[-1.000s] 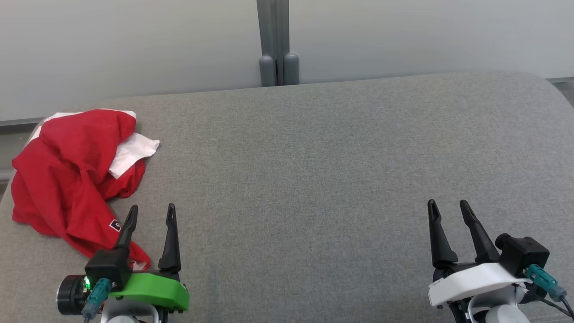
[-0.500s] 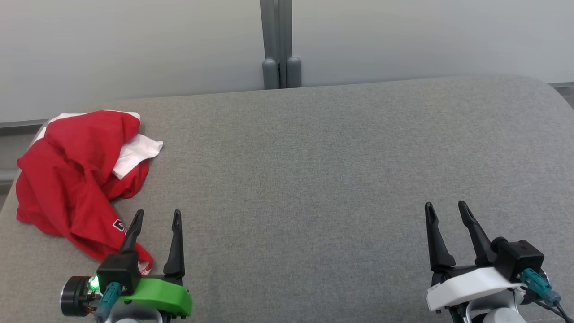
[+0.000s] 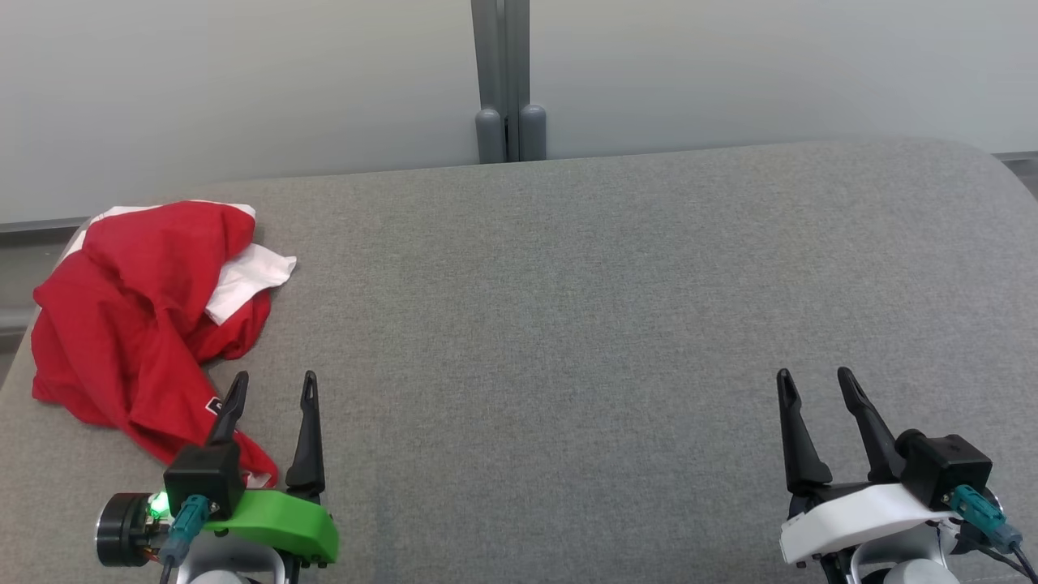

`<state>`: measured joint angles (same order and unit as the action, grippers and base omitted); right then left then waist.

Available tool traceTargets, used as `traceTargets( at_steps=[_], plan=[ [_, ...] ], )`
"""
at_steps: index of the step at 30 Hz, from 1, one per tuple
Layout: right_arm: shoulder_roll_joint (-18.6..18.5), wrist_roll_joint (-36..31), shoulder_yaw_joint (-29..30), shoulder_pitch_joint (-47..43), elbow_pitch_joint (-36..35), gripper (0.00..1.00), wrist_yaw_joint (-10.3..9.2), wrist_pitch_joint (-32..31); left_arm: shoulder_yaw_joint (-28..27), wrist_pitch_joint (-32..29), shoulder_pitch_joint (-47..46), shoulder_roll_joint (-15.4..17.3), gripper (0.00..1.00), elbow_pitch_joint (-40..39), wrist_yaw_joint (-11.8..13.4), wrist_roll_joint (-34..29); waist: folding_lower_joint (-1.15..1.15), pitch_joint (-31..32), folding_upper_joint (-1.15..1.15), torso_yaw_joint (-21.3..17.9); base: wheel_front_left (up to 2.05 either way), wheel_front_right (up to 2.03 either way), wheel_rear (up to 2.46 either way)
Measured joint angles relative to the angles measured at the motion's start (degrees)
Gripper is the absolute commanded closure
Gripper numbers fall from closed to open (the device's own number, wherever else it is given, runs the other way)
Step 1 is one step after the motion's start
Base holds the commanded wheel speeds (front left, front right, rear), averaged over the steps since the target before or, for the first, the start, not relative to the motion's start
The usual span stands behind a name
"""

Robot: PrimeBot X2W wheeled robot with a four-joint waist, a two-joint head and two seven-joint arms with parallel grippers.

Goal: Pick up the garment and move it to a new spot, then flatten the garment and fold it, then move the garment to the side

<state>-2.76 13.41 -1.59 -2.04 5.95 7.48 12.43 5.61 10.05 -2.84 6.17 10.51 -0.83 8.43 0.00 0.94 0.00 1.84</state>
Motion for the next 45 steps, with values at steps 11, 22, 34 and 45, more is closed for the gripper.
traceTargets(
  at_steps=[11, 22, 34, 45],
  plan=[
    [0.0, 0.0, 0.1, 0.0, -0.5, 0.00, 0.00, -1.3, 0.2, -0.5, 1.0, 0.1, 0.00, -1.9, 0.7, 0.9, 0.00, -0.2, 0.00, 0.3, 0.00, 0.00, 0.00],
    [0.0, 0.1, -0.3, -0.3, -0.6, 0.00, 0.00, -1.5, 0.2, -0.3, 1.1, 0.5, 0.00, -1.4, 1.3, 1.4, 0.00, -0.1, 0.00, 0.7, 0.00, 0.00, 0.00],
    [0.0, 0.0, -1.1, -0.3, -0.7, 0.00, 0.00, -1.6, -0.5, 0.4, 1.1, 1.4, 0.00, -0.5, 2.5, 2.1, 0.00, -0.5, 0.00, 4.5, 0.00, 0.00, 0.00],
    [0.0, 0.0, -1.2, -0.3, -0.6, 0.00, 0.00, -1.6, -2.0, 0.7, 1.3, 2.5, 0.00, -0.5, 3.7, 3.0, 0.00, -1.4, 0.00, 11.5, 0.00, 0.00, 0.00]
  ],
)
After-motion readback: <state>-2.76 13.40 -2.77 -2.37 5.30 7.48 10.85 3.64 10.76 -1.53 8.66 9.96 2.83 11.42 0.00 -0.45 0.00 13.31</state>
